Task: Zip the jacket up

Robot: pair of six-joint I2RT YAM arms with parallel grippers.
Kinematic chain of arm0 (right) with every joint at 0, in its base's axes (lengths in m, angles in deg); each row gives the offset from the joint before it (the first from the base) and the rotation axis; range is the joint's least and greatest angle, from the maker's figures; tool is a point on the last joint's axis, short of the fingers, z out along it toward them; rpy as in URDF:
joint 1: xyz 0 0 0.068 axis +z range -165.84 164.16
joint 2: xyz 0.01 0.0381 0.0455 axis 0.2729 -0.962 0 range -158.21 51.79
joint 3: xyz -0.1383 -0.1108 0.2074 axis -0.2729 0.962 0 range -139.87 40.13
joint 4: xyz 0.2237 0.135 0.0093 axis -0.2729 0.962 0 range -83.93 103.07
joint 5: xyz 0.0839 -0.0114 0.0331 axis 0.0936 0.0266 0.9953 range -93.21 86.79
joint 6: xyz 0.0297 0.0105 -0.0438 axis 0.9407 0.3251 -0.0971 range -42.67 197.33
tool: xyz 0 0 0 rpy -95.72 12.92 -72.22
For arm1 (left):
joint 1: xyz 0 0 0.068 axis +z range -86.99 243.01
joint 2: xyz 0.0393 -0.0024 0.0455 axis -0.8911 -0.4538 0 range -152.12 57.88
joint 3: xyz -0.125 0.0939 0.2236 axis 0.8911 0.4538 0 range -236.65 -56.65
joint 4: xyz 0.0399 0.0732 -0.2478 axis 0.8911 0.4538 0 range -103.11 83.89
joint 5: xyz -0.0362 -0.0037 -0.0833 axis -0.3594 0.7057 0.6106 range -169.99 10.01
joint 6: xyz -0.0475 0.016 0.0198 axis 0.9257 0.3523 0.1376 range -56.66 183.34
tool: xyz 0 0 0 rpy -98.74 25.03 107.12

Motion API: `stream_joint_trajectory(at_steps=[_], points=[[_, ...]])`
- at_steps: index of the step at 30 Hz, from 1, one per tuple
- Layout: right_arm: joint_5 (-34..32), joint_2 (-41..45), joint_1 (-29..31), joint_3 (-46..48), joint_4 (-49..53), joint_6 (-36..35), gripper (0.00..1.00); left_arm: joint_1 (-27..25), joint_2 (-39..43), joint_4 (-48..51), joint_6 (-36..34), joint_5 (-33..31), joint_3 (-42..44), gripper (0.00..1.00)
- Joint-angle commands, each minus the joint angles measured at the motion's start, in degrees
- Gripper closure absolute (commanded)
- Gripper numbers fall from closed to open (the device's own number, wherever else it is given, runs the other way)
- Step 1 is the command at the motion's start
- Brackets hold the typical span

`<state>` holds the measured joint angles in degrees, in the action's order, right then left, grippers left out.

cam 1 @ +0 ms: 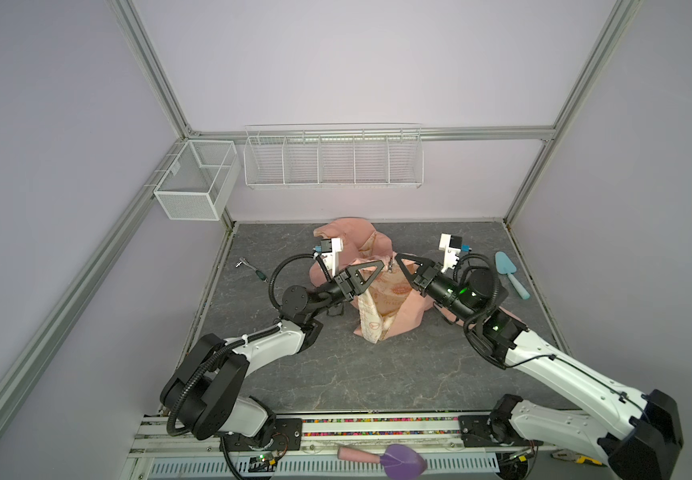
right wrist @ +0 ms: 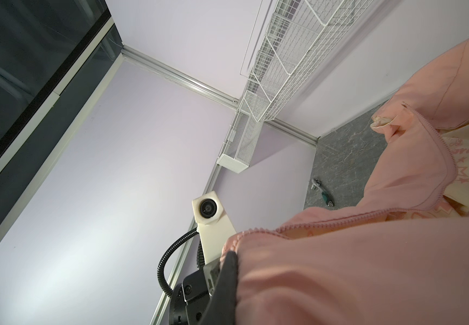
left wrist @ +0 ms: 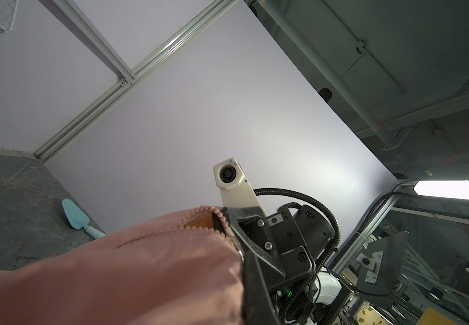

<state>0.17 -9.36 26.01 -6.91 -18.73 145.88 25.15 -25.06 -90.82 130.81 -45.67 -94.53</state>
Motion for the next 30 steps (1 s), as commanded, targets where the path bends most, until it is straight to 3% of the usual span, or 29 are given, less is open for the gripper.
stream_joint_trajectory(at_steps=[1, 30], points=[[-2.33, 2.11, 0.43, -0.43, -0.55, 0.00, 0.94, 0.03, 1.07, -3.41, 0.13, -0.31, 0.80, 1.00], [-2.33, -0.20, 1.22, -2.17, 0.76, 0.09, 0.94, 0.07, 1.67, -3.45, -0.58, -0.42, 0.62, 1.00]])
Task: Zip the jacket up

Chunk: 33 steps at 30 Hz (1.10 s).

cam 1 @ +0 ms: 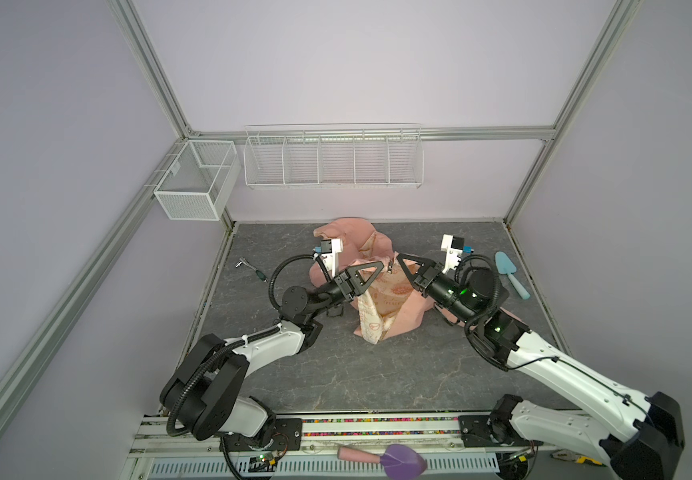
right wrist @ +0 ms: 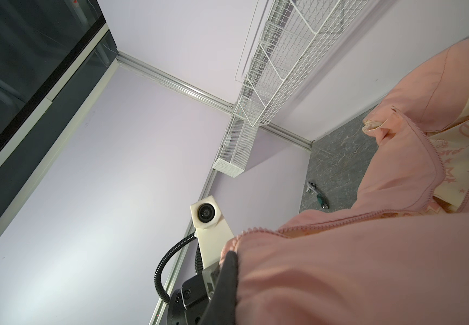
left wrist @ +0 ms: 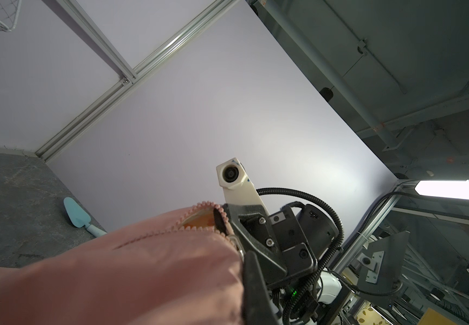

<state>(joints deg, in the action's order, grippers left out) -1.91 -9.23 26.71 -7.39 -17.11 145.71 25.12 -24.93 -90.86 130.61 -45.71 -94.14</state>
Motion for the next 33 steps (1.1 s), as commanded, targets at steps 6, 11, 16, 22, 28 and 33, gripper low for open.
stream_joint_trajectory(at_steps=[6, 11, 16, 22, 28, 33], points=[[0.19, -1.12, 0.78, -2.13, -0.99, 0.26, 0.94, 0.03, 1.52, -3.37, -0.35, -0.46, 0.32, 1.00], [0.11, -0.82, 0.87, -2.16, -1.34, 0.00, 0.94, 0.10, 1.31, -3.37, -0.29, -0.46, 0.32, 1.00], [-0.83, 0.14, 0.99, -1.65, -0.84, -0.04, 0.94, 0.09, 1.24, -3.37, -0.35, -0.56, 0.49, 1.00], [-2.24, 1.20, 1.10, -0.73, -0.12, 0.26, 0.94, 0.05, 1.29, -3.41, -0.46, -0.71, 0.58, 1.00], [-1.66, 0.93, 1.14, -1.23, -0.46, 0.12, 0.94, 0.08, 1.35, -3.37, -0.47, -0.77, 0.58, 1.00], [-1.31, 0.16, 1.42, -1.87, -0.46, 0.00, 0.94, 0.07, 1.49, -3.37, -0.37, -0.72, 0.54, 1.00]])
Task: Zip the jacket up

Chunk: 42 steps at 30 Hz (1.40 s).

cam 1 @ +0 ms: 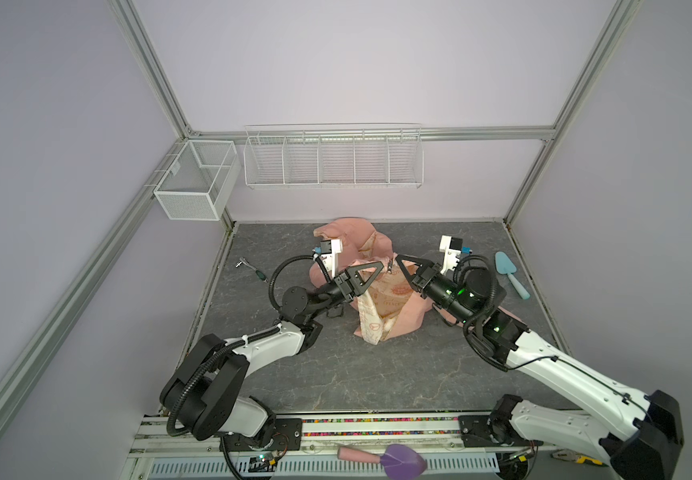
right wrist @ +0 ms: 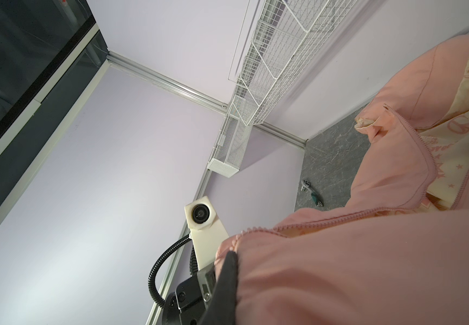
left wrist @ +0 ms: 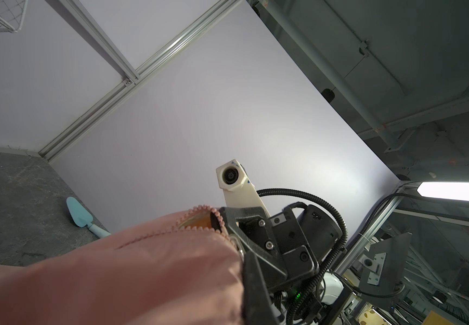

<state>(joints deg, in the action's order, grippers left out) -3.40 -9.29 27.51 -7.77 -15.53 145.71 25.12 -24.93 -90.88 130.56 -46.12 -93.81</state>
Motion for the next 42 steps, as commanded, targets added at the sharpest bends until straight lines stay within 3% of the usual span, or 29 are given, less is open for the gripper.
stream_joint_trajectory(at_steps=[1, 42], points=[[0.19, 0.02, 0.68, -1.58, -2.11, 0.00, 0.94, 0.10, 1.44, -3.36, -0.33, -0.29, 0.17, 1.00], [-2.14, 2.68, 4.72, 0.83, -3.44, -1.32, 0.94, 0.10, -0.24, -3.26, -0.42, -2.11, 0.69, 1.00]])
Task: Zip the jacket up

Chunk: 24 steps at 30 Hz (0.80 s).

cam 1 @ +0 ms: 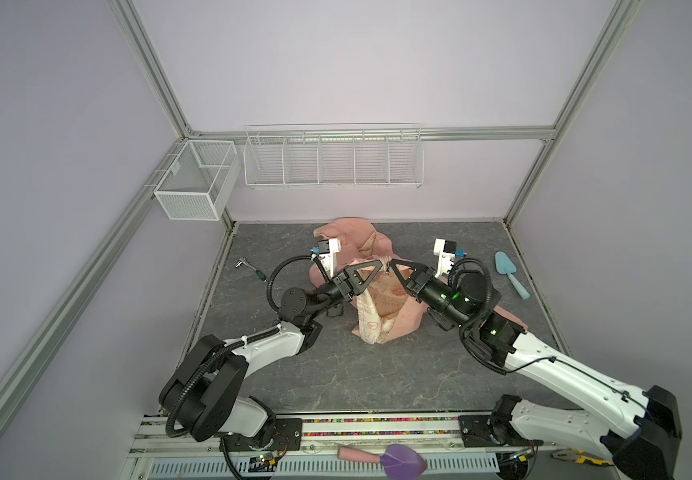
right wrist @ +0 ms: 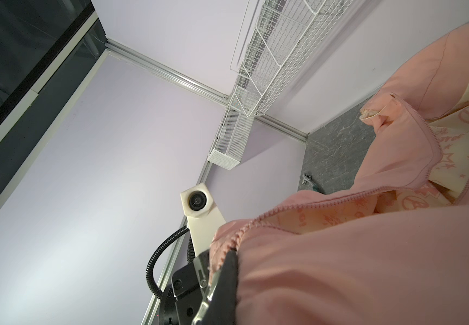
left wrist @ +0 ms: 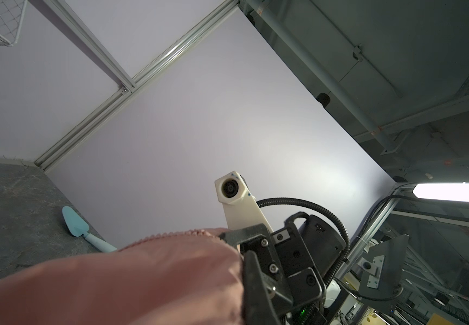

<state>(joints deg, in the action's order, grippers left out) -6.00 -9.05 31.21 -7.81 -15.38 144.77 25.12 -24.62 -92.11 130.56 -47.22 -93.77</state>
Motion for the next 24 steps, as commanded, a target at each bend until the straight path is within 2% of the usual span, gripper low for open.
stream_joint_trajectory(at_steps=[1, 24], points=[[0.26, 2.77, 1.03, 1.05, -3.60, -0.30, 0.94, 0.09, -0.60, -2.03, -0.42, -1.03, 0.69, 1.00], [0.42, 0.72, 3.28, 1.93, -5.59, 0.85, 0.94, 0.09, -0.99, -2.03, -0.42, -1.13, 0.65, 1.00]])
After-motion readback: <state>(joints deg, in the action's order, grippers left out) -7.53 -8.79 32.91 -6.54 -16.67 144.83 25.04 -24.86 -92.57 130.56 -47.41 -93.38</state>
